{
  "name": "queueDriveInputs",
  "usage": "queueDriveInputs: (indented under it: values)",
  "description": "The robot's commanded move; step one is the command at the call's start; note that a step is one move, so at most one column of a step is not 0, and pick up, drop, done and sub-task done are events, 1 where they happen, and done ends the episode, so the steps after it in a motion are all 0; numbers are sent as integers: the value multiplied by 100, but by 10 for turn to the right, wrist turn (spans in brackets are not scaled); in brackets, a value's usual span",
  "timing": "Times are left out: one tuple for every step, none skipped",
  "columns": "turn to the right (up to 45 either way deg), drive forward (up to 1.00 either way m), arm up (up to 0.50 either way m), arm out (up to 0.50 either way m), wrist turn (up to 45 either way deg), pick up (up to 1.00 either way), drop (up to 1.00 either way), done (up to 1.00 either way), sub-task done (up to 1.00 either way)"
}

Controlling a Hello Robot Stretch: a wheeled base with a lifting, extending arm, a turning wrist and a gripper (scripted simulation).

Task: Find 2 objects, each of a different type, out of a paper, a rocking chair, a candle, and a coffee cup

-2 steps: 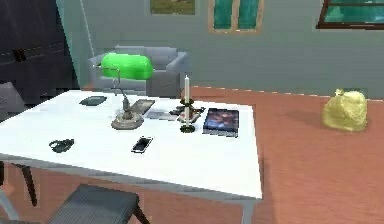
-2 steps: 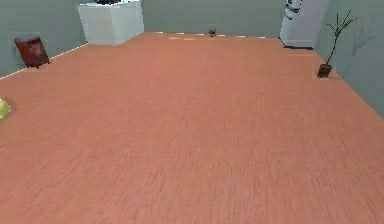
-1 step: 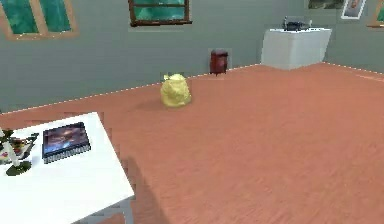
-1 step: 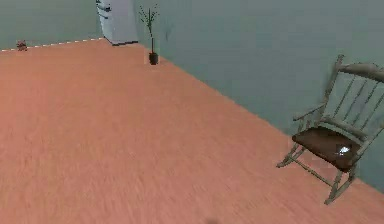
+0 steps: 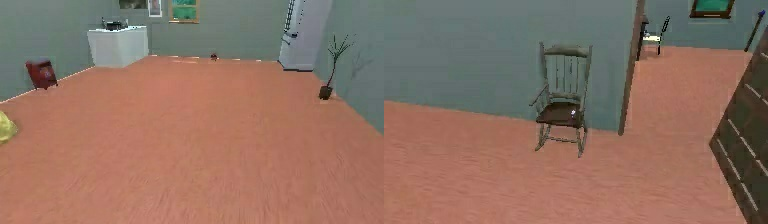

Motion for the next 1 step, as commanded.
queueDriveInputs:
  values:
    - [450,0,0,0,0,0,0,0,0]
